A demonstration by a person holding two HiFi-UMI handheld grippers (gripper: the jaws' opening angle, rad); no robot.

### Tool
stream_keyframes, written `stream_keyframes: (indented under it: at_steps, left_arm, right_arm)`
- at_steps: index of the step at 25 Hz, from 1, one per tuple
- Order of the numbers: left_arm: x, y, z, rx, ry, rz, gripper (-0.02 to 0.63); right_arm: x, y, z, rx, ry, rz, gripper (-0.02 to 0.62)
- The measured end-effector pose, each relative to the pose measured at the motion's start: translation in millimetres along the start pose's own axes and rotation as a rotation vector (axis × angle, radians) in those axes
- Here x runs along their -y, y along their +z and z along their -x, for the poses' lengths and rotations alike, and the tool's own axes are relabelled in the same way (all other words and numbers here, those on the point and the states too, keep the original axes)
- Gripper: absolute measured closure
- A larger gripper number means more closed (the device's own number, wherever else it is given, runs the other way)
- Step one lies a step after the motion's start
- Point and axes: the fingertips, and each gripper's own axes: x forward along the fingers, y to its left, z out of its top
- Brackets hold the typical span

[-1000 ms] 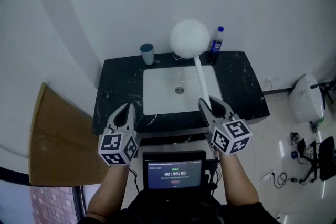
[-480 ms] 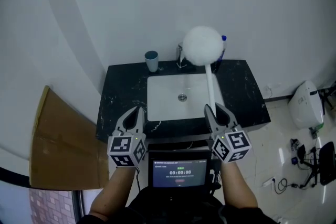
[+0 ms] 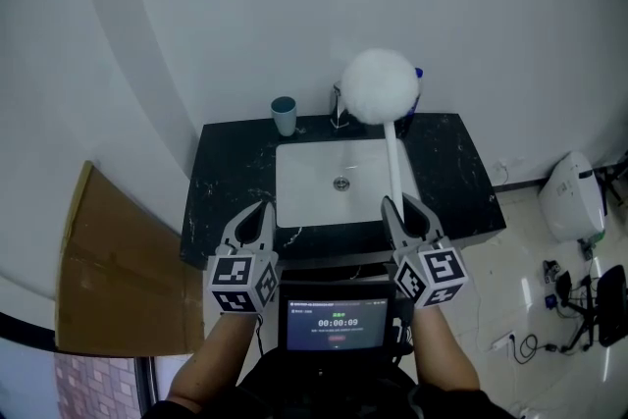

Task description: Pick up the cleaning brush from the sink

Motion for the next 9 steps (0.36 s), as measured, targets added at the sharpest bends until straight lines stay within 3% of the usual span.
stream_keyframes:
  at_steps: [9]
  left_arm:
    - [-2.3, -1.9, 6.1, 0.004, 0.008, 0.010, 0.606]
  right_arm:
    - [0.1, -2.0, 4.0, -0.002, -0.001, 0.017, 0.529]
